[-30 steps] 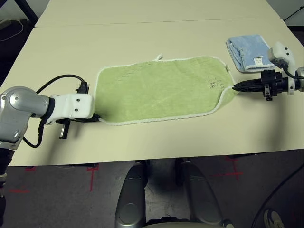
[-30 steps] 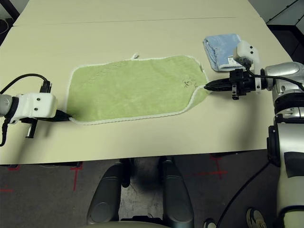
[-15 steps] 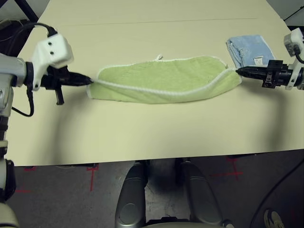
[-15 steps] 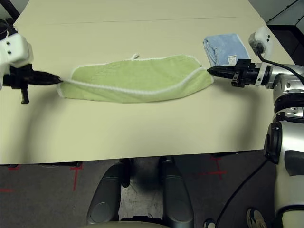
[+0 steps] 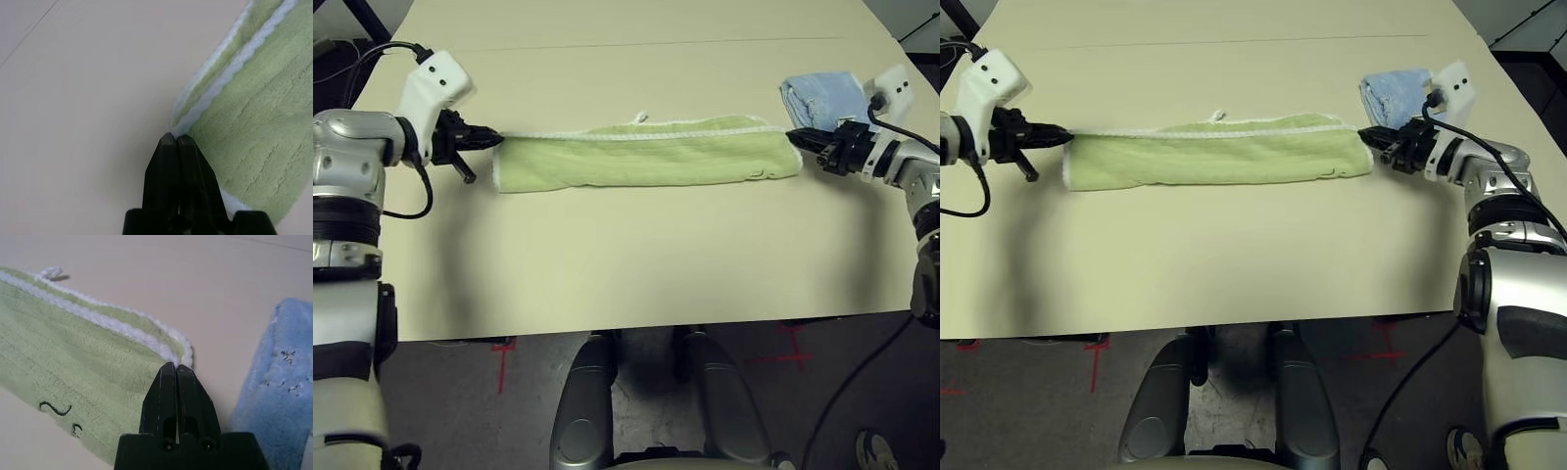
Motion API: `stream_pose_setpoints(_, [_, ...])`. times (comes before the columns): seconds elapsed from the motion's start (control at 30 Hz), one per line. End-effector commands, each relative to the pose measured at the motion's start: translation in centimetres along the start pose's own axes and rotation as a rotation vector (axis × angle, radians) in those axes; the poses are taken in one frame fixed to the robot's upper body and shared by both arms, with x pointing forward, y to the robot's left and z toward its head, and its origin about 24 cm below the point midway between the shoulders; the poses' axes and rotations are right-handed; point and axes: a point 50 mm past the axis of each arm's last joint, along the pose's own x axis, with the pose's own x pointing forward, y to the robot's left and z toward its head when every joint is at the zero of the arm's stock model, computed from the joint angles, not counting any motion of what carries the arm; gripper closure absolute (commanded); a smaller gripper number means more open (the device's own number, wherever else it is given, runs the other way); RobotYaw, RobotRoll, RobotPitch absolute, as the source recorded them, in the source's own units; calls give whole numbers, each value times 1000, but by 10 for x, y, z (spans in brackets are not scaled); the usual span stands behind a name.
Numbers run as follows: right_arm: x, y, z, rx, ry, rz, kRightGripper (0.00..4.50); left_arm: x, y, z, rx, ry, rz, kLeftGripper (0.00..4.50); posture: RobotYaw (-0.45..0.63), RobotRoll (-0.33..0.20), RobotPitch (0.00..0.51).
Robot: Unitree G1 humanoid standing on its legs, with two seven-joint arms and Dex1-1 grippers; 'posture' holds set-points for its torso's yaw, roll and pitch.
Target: Fold the towel and set it aside.
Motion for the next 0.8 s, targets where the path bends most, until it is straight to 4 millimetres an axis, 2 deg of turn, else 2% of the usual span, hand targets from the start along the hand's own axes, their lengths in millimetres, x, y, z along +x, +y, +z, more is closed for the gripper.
stream_pose_setpoints(0.03, [3, -4, 4, 3, -12, -88, 4500, 4, 1, -5, -1, 32, 6, 4446, 40, 0, 312])
stream_pose_setpoints(0.4, [21, 2, 7, -79, 66, -200, 4500, 20, -6, -11, -13, 63, -19, 4446, 47, 0, 324])
stream_pose_setpoints(0.73, [30, 11, -2, -77, 114, -172, 4500, 30, -12, -11, 19, 79, -27, 4446, 49, 0, 327])
stream_pose_setpoints(0.77, [30, 12, -3, -76, 121, -166, 4246, 30, -13, -11, 19, 80, -29, 4059, 48, 0, 327])
stream_pose_setpoints(0.8, [30, 13, -5, -72, 129, -163, 3967, 30, -13, -11, 23, 85, -28, 3880, 48, 0, 326])
